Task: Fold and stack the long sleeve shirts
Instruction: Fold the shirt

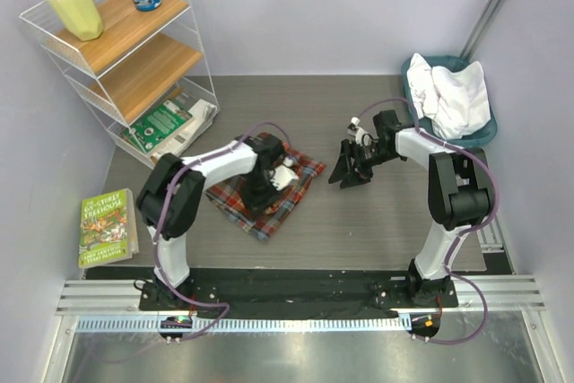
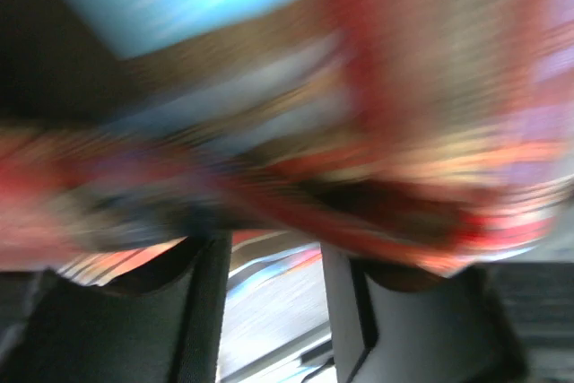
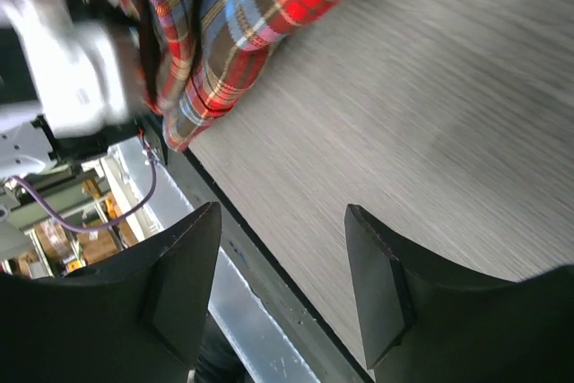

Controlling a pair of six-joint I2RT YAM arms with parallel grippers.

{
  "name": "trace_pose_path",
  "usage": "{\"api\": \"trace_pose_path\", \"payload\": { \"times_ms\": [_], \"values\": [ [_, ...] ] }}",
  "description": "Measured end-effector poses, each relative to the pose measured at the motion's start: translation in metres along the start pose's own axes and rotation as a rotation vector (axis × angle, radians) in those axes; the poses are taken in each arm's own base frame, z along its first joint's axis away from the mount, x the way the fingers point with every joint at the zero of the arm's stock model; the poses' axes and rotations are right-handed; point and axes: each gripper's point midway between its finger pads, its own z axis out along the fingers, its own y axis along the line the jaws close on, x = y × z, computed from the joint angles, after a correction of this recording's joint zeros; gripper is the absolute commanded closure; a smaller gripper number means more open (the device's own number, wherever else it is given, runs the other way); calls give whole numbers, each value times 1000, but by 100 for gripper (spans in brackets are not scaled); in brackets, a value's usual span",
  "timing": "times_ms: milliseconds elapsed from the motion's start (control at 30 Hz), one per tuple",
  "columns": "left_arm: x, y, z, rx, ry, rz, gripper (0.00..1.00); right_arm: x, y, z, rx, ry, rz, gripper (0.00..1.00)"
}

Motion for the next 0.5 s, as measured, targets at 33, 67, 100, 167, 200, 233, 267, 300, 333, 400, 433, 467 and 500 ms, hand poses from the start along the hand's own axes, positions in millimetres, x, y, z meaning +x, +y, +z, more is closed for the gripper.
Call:
{"api": "trace_pose_path", "payload": {
  "times_ms": [33, 67, 100, 167, 200, 233, 267, 300, 333, 400, 433, 467, 500],
  "values": [
    [-7, -15, 5, 22, 4, 8, 47, -1, -2, -3, 4, -7, 6, 37],
    [-15, -33, 8, 48, 5, 15, 44, -3, -5, -7, 10, -14, 14, 37],
    [-26, -52, 9, 79, -8, 24, 41, -3, -8, -10, 19, -14, 18, 37],
    [-49, -87, -1, 154, -61, 33, 38, -3, -12, -15, 33, -17, 22, 37],
    [-64, -104, -11, 199, -106, 39, 37, -4, -13, -17, 44, -19, 20, 37],
    [-80, -116, -24, 238, -162, 44, 35, -4, -13, -19, 49, -19, 18, 37],
    [-96, -123, -40, 271, -233, 46, 35, -5, -12, -19, 55, -18, 13, 37],
    [-107, -124, -59, 298, -303, 32, 34, -6, -11, -20, 60, -17, 5, 37],
    [-113, -121, -80, 316, -371, 10, 34, -8, -10, -19, 66, -18, -5, 37],
    [-116, -102, -117, 323, -481, -51, 34, -11, -7, -18, 74, -20, -25, 37],
    [-113, -86, -134, 311, -534, -90, 34, -14, -5, -18, 78, -22, -37, 37],
    [-107, -62, -152, 287, -589, -148, 34, -16, -2, -16, 79, -23, -49, 37],
    [-102, -47, -161, 268, -619, -189, 34, -18, 1, -14, 78, -22, -56, 38]
  ]
}}
